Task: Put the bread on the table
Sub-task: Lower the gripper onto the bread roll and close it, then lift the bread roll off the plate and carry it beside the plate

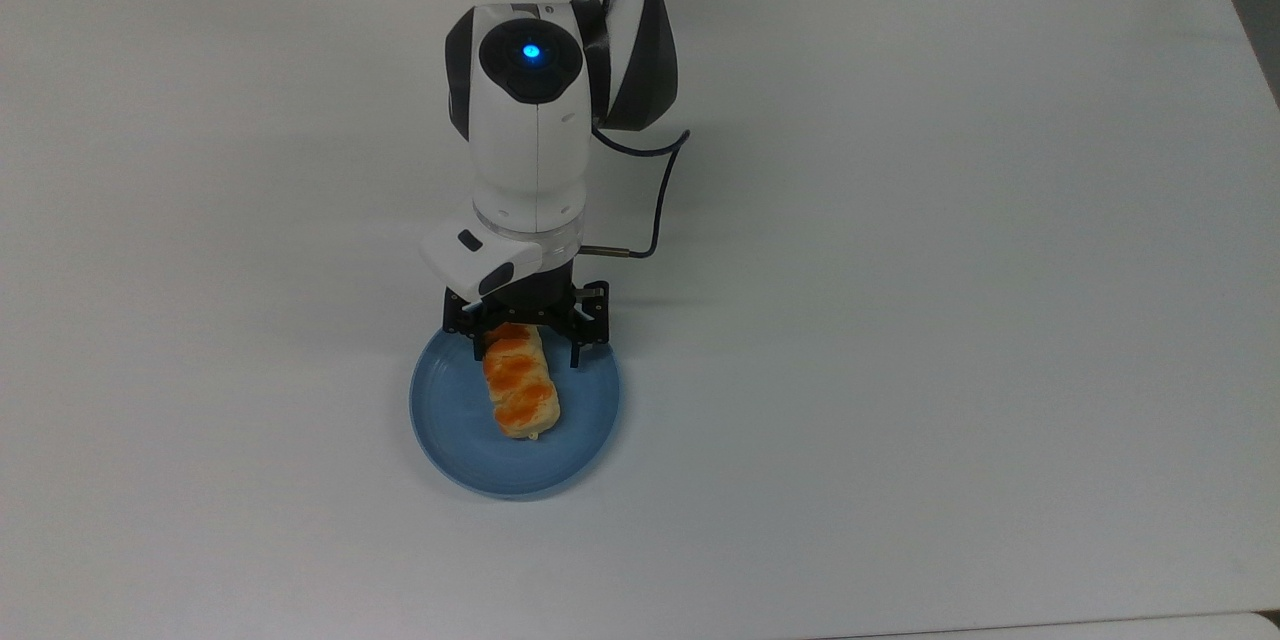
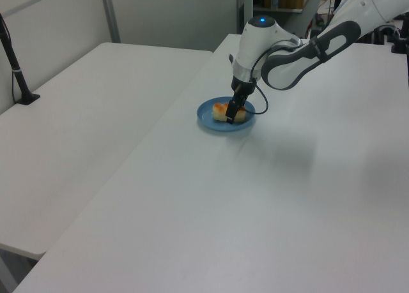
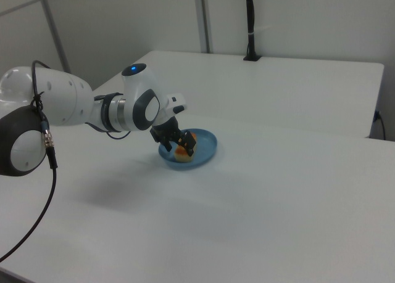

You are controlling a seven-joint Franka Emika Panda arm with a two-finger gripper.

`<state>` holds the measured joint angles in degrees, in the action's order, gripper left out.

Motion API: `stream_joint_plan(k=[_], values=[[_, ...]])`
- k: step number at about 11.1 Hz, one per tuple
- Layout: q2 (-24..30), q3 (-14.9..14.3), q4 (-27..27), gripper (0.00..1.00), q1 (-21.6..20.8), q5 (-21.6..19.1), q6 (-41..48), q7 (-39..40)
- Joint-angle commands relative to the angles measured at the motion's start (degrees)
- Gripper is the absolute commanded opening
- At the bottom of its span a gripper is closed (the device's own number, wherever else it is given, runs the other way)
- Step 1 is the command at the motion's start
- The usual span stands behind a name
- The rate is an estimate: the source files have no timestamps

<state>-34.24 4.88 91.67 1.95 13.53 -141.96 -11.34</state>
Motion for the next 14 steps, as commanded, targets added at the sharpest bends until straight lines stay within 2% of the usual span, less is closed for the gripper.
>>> stream_joint_plan(k=[1,4,5,8,10,13,14], values=[[-0.22,0.22,-0.88,0.3,0.15,0.54,-0.51,-2.63],[3.46,0.22,-0.79,0.3,0.42,0.09,0.19,-4.04],[4.95,0.57,-0.79,0.3,0.33,0.09,2.98,-4.04],[7.86,5.92,-0.88,0.3,-0.02,0.27,10.97,-4.39],[8.92,9.26,-0.88,0.3,-1.15,0.36,16.08,-9.11],[7.96,9.8,-0.88,0.3,-8.08,0.53,17.77,-19.66],[6.74,9.02,-0.88,0.3,-11.32,0.53,17.95,-21.95]])
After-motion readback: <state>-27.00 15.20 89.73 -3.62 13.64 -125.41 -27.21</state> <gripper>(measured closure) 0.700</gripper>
